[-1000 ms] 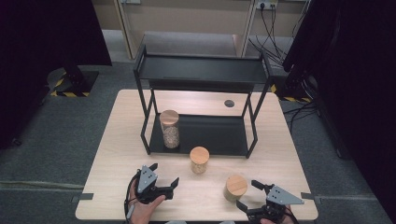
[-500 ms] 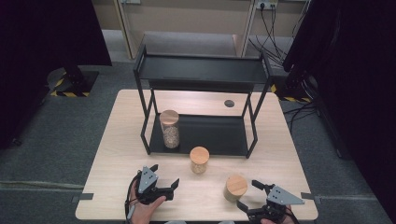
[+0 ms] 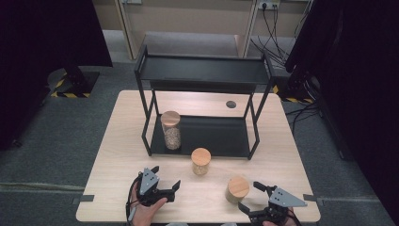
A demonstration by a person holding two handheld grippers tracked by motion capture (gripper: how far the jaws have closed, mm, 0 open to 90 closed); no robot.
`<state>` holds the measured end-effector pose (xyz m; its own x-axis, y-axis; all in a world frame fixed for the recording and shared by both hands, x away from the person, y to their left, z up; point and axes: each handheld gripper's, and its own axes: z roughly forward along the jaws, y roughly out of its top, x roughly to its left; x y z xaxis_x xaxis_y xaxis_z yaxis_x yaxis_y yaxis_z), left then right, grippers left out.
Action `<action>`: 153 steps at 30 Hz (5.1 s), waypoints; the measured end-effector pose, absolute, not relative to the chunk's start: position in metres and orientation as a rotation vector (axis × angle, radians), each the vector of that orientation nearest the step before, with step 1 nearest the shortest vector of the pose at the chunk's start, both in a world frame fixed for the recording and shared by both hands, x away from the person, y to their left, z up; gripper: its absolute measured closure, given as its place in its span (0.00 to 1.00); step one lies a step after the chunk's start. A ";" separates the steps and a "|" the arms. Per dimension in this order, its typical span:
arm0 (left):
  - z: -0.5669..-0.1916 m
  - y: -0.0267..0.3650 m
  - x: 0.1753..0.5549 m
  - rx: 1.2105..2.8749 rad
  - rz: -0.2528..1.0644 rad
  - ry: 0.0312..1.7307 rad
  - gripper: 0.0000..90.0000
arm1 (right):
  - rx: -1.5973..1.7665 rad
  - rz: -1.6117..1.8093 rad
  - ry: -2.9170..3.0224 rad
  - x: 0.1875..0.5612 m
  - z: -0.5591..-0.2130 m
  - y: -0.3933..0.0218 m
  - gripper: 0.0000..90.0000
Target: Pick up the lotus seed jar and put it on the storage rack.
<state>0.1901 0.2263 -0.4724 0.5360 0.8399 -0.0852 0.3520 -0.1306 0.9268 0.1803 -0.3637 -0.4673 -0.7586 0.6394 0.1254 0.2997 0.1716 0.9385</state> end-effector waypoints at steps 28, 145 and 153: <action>-0.472 0.228 0.189 1.709 0.585 1.008 0.03 | 0.835 1.625 2.139 0.194 -0.444 -0.348 0.02; -0.472 0.233 0.192 1.702 0.577 1.023 0.04 | 0.338 1.420 2.680 0.406 -0.415 -0.234 0.28; -0.472 0.233 0.192 1.704 0.577 1.022 0.04 | 0.342 1.452 2.645 0.406 -0.404 -0.238 0.28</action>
<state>0.1919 0.2330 -0.4719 0.5243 0.8463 -0.0945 0.3567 -0.1175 0.9268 0.4056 -0.2376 -0.4043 -0.9692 0.2458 0.0165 0.1459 0.5188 0.8424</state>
